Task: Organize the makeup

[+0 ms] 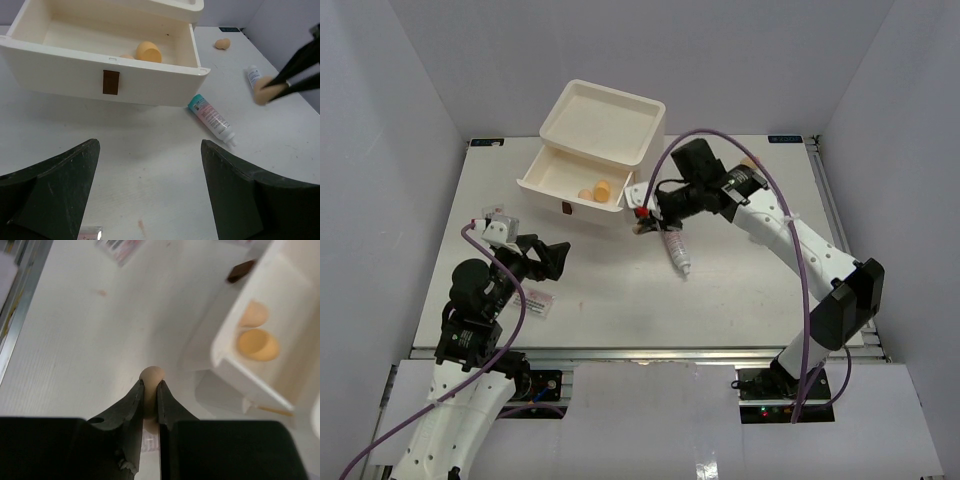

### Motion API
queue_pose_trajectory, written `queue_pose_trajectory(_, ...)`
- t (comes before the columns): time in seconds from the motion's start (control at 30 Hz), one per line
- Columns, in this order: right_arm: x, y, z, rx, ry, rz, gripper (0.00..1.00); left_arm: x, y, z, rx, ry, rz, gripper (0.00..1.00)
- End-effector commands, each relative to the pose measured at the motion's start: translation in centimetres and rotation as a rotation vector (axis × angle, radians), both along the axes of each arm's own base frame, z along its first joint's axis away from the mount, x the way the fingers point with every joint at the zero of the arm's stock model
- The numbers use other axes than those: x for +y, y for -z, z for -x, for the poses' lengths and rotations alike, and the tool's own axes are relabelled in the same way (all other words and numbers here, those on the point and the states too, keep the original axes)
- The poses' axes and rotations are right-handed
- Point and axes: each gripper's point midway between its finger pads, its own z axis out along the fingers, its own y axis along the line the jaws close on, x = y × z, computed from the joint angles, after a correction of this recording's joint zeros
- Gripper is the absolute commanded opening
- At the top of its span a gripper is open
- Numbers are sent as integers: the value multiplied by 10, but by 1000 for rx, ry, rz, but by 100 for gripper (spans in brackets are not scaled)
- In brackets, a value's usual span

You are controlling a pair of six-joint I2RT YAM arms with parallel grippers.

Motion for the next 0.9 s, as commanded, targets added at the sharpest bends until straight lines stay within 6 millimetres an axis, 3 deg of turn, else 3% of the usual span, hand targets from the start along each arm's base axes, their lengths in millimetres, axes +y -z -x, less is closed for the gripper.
queue_pose_trajectory(0.0, 46, -76, -23, 161, 139, -198, 8, 2, 1, -3, -5, -16, 2, 93)
queue_pose_trajectory(0.13, 82, -110, -69, 229, 302, -350, 8, 4, 1, -3, -5, -28, 3, 93)
queue_pose_trajectory(0.2, 91, -115, -88, 248, 385, -395, 10, 5, 2, -4, -5, -33, 2, 93)
queue_pose_trajectory(0.27, 98, -113, -108, 252, 462, -423, 14, 5, 2, -4, -4, -37, 2, 94)
queue_pose_trajectory(0.4, 103, -89, -136, 251, 568, -405, 26, 5, 4, -5, 1, -38, 1, 93)
queue_pose_trajectory(0.53, 104, -78, -145, 237, 598, -391, 46, 5, 3, -5, -2, -38, 1, 94)
queue_pose_trajectory(0.63, 100, -82, -147, 222, 605, -397, 60, 5, 3, -5, -5, -37, 1, 94)
queue_pose_trajectory(0.87, 78, -123, -139, 220, 575, -464, 66, 4, 1, -3, -15, -30, 4, 94)
